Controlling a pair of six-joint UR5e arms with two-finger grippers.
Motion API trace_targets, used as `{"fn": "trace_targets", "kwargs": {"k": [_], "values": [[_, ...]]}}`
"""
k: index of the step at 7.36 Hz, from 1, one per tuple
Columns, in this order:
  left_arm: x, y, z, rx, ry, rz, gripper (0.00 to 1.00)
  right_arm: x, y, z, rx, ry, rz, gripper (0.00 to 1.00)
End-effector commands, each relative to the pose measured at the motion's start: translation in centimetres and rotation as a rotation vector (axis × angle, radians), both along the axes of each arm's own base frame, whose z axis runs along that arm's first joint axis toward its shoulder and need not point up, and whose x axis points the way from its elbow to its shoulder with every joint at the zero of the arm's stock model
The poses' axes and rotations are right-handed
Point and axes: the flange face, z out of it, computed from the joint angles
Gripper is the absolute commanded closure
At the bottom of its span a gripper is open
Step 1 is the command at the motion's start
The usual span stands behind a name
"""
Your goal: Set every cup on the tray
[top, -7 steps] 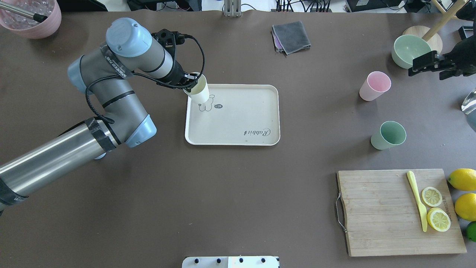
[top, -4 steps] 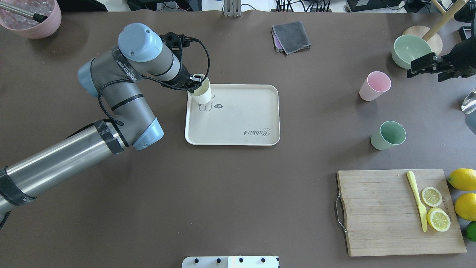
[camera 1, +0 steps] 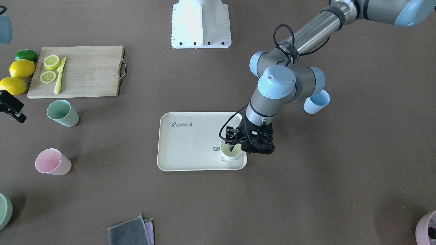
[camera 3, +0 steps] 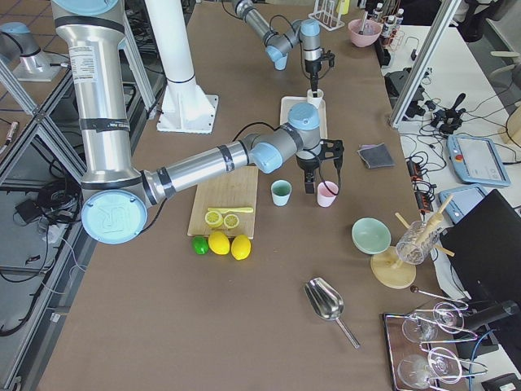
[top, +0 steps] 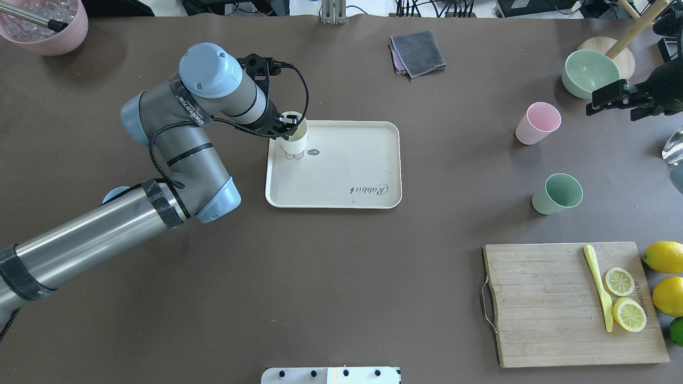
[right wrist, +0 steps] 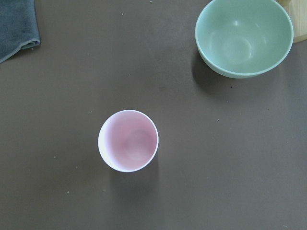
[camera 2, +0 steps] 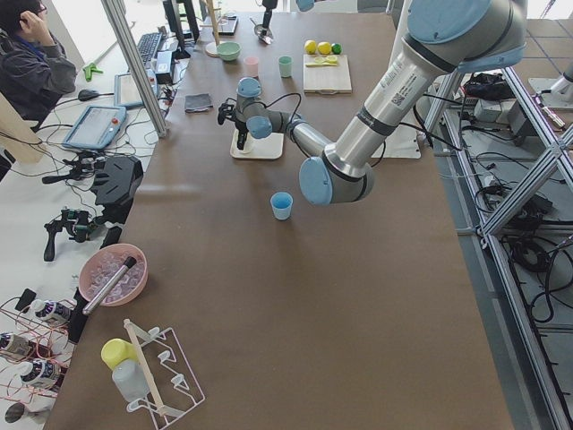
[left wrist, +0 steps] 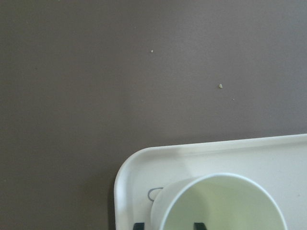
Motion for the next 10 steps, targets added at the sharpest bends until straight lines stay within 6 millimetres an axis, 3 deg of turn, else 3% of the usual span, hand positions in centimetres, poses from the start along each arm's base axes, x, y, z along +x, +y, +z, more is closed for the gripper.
{"fn": "trace_targets", "kwargs": {"k": [1,2,3,4,5,6,8,9,10], "values": [[-12.4,-4.8,2.1,0.034,-0.035,0.064,0.02,-0.6,2.7,0.4,-0.02,0.002,-0.021,0.0],[-20.4,-6.4,4.7,0.071,-0.071,0.116,0.02,-2.2,4.9,1.5,-0.065,0.017,-0.027,0.0],[-27.0,-8.4,7.1,0.113,-0.111,0.163,0.02,-3.5,6.4,2.7,-0.066,0.059,-0.046,0.0],[-31.4,-9.3,10.1,0.166,-0.163,0.197,0.02,-5.8,7.2,3.7,-0.056,0.113,-0.067,0.0],[-33.2,-9.5,12.1,0.185,-0.184,0.215,0.02,-7.3,7.7,4.7,-0.052,0.142,-0.09,0.0],[-33.2,-9.3,12.6,0.183,-0.186,0.217,0.02,-8.8,7.6,4.9,-0.053,0.145,-0.114,0.01],[-33.2,-9.3,12.6,0.188,-0.185,0.218,0.02,-10.8,6.3,5.3,-0.053,0.15,-0.124,0.05],[-33.2,-9.3,12.6,0.188,-0.185,0.217,0.02,-11.3,6.5,5.8,-0.056,0.162,-0.13,0.13],[-33.1,-9.2,12.7,0.187,-0.185,0.217,0.02,-11.7,6.6,6.2,-0.056,0.177,-0.123,0.5]]}}
